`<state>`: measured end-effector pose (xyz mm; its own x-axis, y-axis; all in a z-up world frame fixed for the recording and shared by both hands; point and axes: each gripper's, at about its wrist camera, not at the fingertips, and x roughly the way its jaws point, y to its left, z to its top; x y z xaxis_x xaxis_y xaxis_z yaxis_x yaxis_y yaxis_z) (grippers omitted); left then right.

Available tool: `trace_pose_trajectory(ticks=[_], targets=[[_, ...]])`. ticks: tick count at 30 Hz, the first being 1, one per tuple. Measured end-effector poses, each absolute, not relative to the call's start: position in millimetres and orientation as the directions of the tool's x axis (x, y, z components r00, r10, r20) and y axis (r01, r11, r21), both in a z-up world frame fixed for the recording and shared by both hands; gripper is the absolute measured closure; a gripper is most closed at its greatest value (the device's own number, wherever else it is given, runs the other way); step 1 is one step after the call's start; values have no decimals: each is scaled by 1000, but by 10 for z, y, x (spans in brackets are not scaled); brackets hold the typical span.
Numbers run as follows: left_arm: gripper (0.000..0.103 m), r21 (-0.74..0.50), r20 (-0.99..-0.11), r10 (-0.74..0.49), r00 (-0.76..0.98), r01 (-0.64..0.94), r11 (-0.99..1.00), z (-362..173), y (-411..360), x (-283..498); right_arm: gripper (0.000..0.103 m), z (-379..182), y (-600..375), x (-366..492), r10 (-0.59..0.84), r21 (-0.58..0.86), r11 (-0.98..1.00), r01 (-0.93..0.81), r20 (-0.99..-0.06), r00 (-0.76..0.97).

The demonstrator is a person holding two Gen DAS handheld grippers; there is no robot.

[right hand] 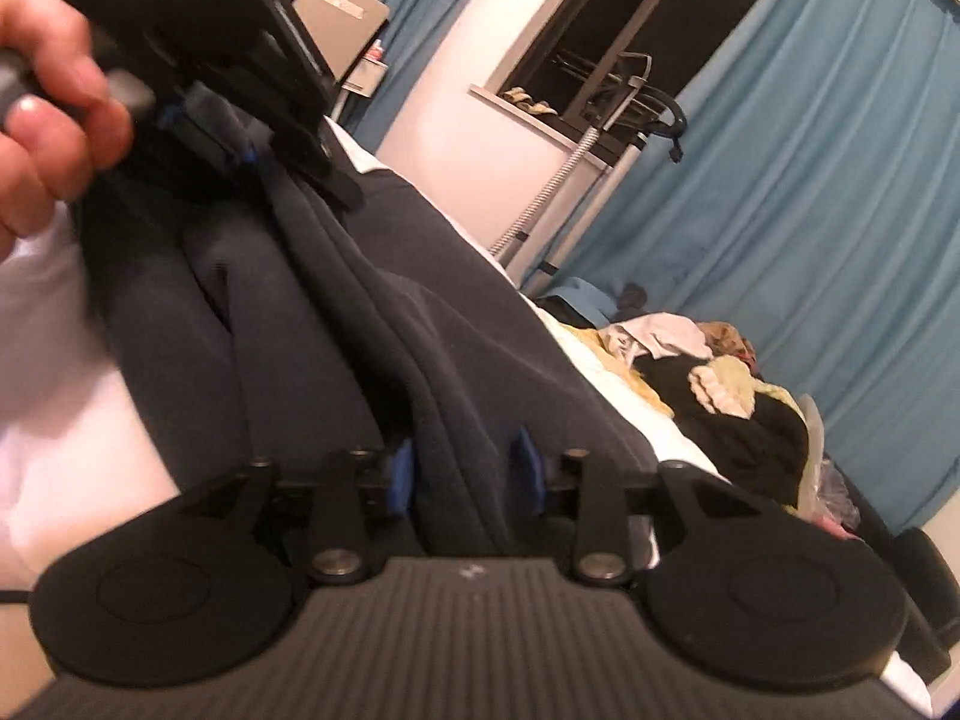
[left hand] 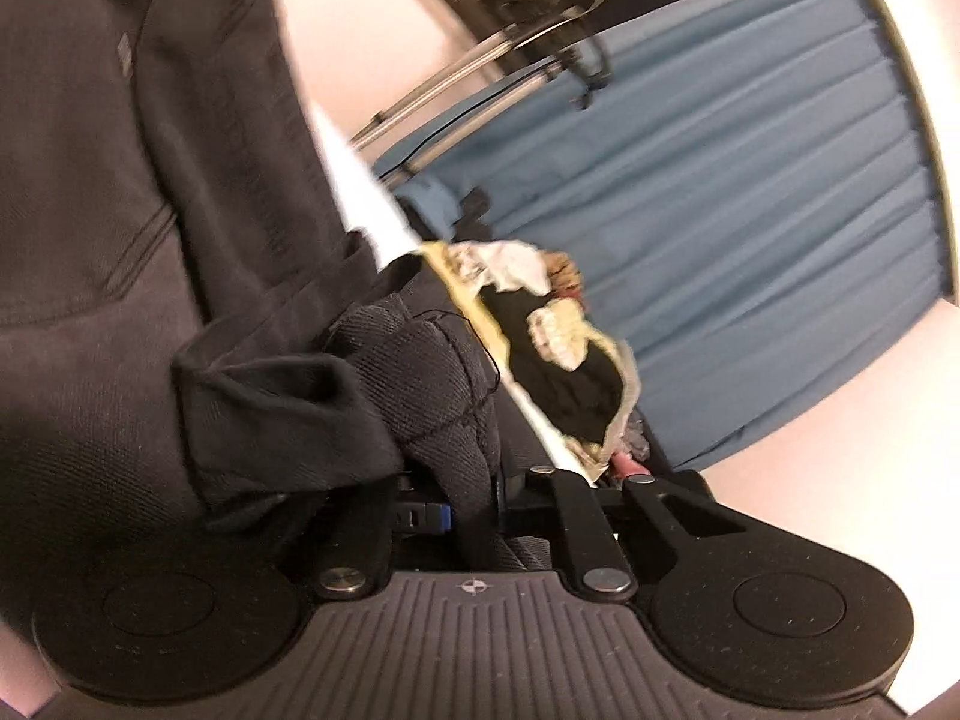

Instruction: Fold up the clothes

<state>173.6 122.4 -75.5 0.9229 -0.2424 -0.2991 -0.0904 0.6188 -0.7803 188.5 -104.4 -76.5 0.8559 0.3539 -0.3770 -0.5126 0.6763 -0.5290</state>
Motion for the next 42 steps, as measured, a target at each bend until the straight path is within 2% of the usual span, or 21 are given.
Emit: trace_pose_trajectory(ticks=[3,5,7,9,12,16,18,20,23,25,30,33,38,42], targets=[[90,-758,-265,-231,936,-54,650,-605,1216,1557,64,-734,-1143,1852,285,-553,697,-456,-370,884],[90,-740,-293,-225,929,-71,669,-592,1216,1462,65,-693,-1253,1846,252,-514,735,-441,-398,882],[90,-721,-321,-218,922,-88,688,-578,1216,1367,75,-677,-1301,1790,243,-500,738,-453,-430,870],[90,-685,-394,-197,898,-144,714,-666,1228,1403,82,-700,-1291,1736,257,-487,714,-503,-485,836],[90,-695,-472,-208,857,-216,685,-869,1309,1532,82,-795,-1281,1708,267,-459,700,-547,-543,796],[85,-670,-461,-203,864,-189,718,-753,1261,1515,82,-796,-1344,1766,281,-399,736,-547,-554,783],[79,-636,-462,-187,867,-177,751,-635,1188,1459,77,-722,-1401,1747,308,-336,773,-538,-542,782],[69,-613,-468,-192,863,-160,774,-572,1105,1388,73,-592,-1557,1752,354,-187,846,-499,-502,789],[54,-601,-484,-217,848,-141,787,-563,1005,1173,69,-390,-1923,1766,452,152,889,-433,-453,769],[48,-565,-490,-212,846,-123,816,-524,924,1037,47,-322,-2077,1721,481,245,877,-414,-410,775],[43,-479,-471,-168,866,-90,873,-393,788,880,14,-308,-2216,1789,478,336,867,-369,-352,805],[43,-478,-449,-133,883,-112,871,-340,860,748,14,-338,-2266,1900,470,385,860,-335,-341,814],[43,-481,-366,-36,930,-156,863,-206,982,637,14,-395,-2422,1938,489,525,804,-281,-313,814],[43,-427,-361,38,932,-202,882,-205,1080,653,13,-427,-2396,1977,447,501,830,-245,-335,829]])
